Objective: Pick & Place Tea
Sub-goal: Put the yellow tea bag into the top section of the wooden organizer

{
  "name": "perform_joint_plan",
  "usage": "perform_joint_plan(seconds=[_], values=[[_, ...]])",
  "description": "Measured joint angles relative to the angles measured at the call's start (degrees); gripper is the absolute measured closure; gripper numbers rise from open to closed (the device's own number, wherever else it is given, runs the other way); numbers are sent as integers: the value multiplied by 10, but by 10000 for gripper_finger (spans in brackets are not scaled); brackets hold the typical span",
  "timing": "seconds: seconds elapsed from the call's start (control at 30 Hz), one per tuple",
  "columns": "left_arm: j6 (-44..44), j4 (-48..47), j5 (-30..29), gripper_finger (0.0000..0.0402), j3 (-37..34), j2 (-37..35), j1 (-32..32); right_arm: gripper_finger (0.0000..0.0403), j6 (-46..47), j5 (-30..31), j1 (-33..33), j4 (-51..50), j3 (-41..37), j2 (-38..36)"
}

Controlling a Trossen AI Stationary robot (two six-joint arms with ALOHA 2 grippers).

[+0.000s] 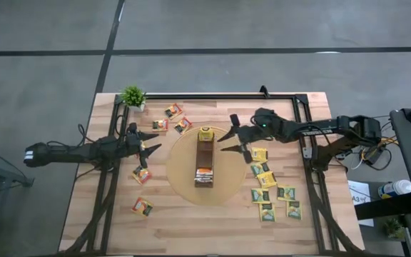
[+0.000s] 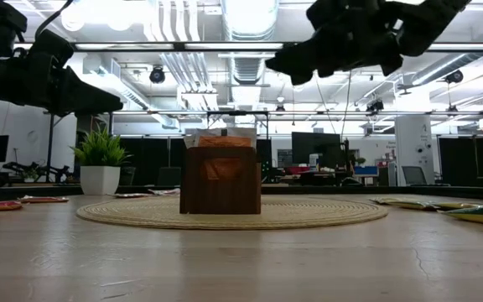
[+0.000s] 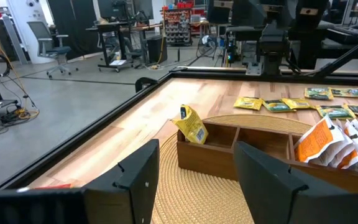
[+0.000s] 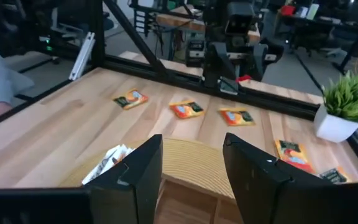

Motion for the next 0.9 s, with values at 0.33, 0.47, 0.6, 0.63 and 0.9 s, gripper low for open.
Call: perform_joint_plan(seconds=[0.33,0.47,0.6,0.63,0.9], values=[[0,0,0,199,0,0,0,236,35,-116,-1,9,-9,-12],[0,0,0,199,0,0,0,236,88,-334,-1,87,-10,6],[0,0,0,199,0,0,0,236,179,-447,15,224,-10,22],[0,0,0,199,0,0,0,236,190,-451,20,241,-10,24],[0,0,0,199,0,0,0,245,193,-482,53,248,6,24]])
